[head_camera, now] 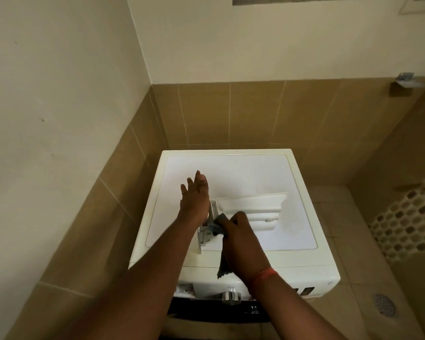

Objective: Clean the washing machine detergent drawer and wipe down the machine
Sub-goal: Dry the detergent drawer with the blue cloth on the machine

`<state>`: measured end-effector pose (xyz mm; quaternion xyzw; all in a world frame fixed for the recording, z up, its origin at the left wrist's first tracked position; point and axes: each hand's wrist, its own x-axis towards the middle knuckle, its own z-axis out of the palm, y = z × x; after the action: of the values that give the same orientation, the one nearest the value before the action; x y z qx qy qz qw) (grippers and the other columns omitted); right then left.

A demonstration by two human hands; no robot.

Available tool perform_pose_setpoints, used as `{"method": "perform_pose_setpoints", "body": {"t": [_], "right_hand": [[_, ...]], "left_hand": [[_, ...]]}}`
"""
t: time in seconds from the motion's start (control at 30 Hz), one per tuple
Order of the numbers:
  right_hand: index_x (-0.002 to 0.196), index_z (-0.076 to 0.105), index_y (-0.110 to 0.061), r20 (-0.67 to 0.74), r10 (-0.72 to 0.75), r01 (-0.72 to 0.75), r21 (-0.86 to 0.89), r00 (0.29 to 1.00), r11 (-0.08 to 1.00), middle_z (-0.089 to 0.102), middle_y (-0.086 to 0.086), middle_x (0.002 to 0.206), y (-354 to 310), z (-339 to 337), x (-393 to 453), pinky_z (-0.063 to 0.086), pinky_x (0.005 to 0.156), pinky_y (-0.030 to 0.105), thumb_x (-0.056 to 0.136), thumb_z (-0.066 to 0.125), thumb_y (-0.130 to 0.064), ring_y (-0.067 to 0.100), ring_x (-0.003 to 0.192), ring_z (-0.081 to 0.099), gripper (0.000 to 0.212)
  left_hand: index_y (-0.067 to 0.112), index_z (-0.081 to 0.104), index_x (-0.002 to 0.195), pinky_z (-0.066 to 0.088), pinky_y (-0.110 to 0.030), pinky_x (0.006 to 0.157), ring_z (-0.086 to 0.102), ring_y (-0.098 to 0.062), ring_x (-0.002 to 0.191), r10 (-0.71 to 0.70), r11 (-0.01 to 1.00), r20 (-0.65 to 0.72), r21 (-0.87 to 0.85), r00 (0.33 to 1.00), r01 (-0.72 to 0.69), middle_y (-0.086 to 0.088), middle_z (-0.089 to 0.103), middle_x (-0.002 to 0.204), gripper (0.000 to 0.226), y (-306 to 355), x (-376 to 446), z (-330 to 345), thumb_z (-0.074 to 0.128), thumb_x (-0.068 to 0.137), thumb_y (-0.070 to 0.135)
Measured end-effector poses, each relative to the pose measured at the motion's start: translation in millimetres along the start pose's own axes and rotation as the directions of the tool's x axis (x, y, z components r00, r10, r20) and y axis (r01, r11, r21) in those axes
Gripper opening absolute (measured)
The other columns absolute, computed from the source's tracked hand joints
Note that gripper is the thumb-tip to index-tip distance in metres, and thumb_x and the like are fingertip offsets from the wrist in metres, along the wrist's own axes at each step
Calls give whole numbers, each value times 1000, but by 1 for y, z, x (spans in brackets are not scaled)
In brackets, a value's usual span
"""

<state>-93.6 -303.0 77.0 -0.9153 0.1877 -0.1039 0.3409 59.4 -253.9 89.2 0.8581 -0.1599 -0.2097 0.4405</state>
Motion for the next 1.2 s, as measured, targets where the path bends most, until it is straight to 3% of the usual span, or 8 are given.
{"method": "perform_pose_setpoints", "body": {"t": [0.07,0.17,0.43,0.57,0.67,0.8,0.97,1.2], "right_hand": [[119,56,-29,-116,-8,21,108,993,994,31,-11,94,2,-11,16,57,54,28,83,62,0,9,62,52,46],[125,56,-21,-311,-38,50,31,949,998,38,-11,103,-3,-19,50,55,75,21,95,52,-11,4,83,52,32],[119,61,-20,-95,-232,185,-357,968,916,50,7,104,28,-19,64,49,76,32,88,60,-12,26,92,50,32],[81,52,-14,-262,117,-171,-192,958,966,59,20,83,79,-74,56,50,44,37,85,64,-26,37,53,62,18],[102,64,-13,-259,293,-334,-133,920,933,56,20,98,90,-92,59,45,62,25,90,55,-9,30,79,62,15],[101,69,-5,-319,248,-212,143,915,967,60,16,96,44,-65,63,37,63,17,88,52,0,24,76,59,22],[98,66,-20,-56,240,-191,446,969,875,64,-8,87,-32,-10,83,38,59,6,91,49,-11,4,76,58,20],[98,61,-15,95,198,-219,390,976,894,65,-1,91,-32,-16,83,47,73,24,90,44,-11,17,85,60,19]], "left_hand": [[32,7,157,1,-51,123,-4,-22,152,-66,998,18,10,998,65,1,2,166,62,6,0,0,11,101,58],[35,3,156,-3,-49,120,-9,-21,152,-96,995,32,6,995,96,2,-2,166,61,11,0,2,4,100,57],[32,7,157,0,-50,122,-8,-25,152,-110,993,24,-37,994,111,-1,1,166,61,3,4,3,9,100,54],[8,-6,156,9,-50,122,0,-36,151,-141,982,-81,-140,987,129,-15,0,165,75,-7,7,2,45,101,6],[19,7,158,7,-47,123,4,-28,152,-116,961,-40,-259,992,102,-5,7,165,58,-6,2,3,31,106,34],[37,24,153,8,-52,122,8,-26,152,-202,894,59,-397,978,208,1,14,164,64,7,-4,-4,6,98,64],[24,54,138,44,-44,100,56,-33,123,-299,784,169,-518,939,342,-16,59,135,71,5,-10,-5,11,98,65],[17,56,137,44,-44,102,56,-34,124,-355,798,129,-475,926,372,-14,61,133,77,1,4,-4,10,98,65]]}}
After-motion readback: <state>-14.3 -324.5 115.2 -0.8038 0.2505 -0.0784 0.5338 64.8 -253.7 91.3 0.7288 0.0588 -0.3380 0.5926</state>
